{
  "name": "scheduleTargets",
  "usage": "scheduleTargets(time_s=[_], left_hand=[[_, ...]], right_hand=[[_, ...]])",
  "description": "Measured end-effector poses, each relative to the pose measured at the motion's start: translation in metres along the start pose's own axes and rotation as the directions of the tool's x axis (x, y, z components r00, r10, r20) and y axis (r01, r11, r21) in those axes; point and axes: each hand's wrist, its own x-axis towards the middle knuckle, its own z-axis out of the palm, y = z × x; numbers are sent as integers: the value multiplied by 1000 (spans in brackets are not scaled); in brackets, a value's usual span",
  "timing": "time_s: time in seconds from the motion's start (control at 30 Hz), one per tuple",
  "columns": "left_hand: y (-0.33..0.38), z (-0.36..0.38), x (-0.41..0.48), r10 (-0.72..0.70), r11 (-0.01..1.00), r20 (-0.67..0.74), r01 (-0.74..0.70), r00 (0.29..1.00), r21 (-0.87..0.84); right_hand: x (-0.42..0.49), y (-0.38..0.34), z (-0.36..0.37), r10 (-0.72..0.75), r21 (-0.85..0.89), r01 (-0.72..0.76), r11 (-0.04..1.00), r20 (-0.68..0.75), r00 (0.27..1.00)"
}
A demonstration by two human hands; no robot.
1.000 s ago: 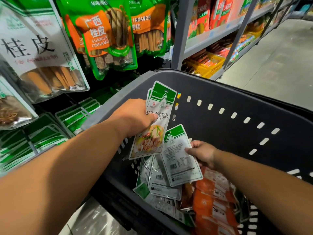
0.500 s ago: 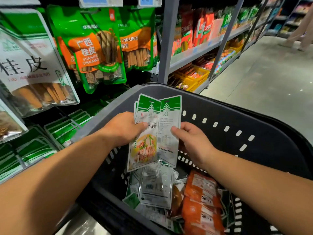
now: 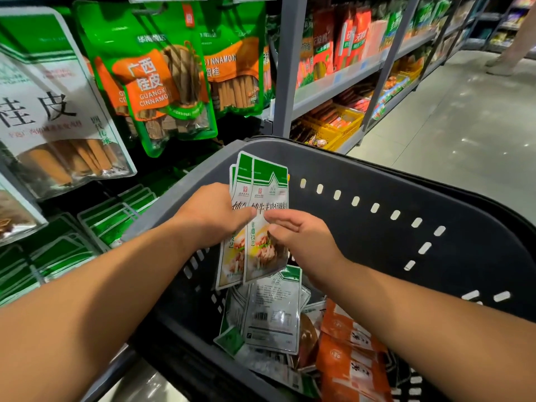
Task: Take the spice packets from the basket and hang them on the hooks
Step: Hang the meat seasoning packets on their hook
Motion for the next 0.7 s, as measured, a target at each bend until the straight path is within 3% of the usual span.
scheduleTargets(time_s=[0.13,0.23,0.3,0.43,0.6,0.7], left_hand=[[2,1,-1,-23,996,-44,27,999,88],[0,-1,1,-31,997,-76,37,997,75],[1,-3,0,-25,997,-86,31,996,74],[1,-3,1,14,991,-64,-5,998,137],[-3,-2,7,19,991,-68,-9,997,133],[-2,-3,8,-19,994,-68,26,998,105]], right_hand=[[23,26,-25,225,27,-225,974,-30,974],[37,65,-44,544,-56,-547,835,-67,837],[40,98,-55,654,-123,-663,738,-111,748],[37,155,-65,725,-172,-751,638,-193,661],[28,180,-46,786,-185,-806,562,-182,591],[30,179,-37,785,-139,-808,573,-191,589]])
